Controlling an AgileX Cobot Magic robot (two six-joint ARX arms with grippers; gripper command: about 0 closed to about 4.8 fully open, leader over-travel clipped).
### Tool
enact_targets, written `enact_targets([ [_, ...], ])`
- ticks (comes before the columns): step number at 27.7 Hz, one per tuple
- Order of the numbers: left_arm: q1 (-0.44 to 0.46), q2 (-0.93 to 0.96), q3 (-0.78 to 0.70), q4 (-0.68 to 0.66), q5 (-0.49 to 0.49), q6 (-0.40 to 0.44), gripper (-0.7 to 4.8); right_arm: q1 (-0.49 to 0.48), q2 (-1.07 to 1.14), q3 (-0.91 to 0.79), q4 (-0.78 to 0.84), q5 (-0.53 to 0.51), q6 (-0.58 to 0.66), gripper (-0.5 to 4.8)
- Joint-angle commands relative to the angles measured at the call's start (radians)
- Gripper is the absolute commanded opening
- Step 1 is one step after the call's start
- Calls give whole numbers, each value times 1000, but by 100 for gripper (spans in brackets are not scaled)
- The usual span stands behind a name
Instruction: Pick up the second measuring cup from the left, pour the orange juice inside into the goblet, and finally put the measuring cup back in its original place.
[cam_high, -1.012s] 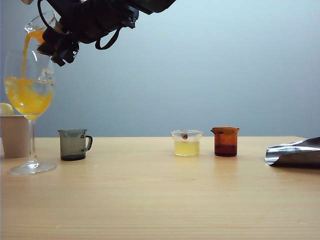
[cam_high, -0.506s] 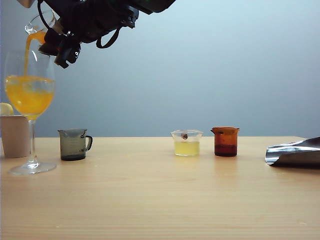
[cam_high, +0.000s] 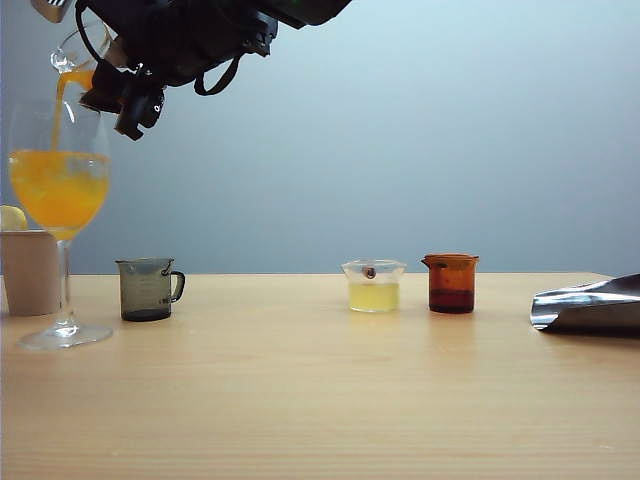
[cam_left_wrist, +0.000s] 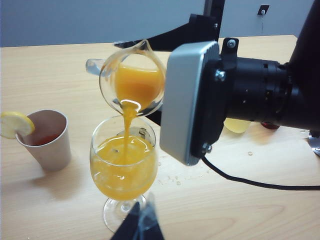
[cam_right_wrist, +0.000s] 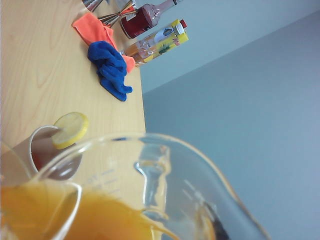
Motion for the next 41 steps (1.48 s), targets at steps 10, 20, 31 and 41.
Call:
enact_targets([
  [10, 0, -2, 5, 5, 5, -3, -5, 6, -11, 10, 31, 2, -109, -6],
  [20, 0, -2, 5, 5, 5, -3, -5, 16, -9, 10, 31, 2, -226, -6],
  [31, 0, -2, 5, 5, 5, -3, -5, 18, -9, 10, 31, 2, -314, -6],
  [41, 0, -2, 5, 5, 5, -3, -5, 19, -8, 10, 43, 5, -392, -6],
])
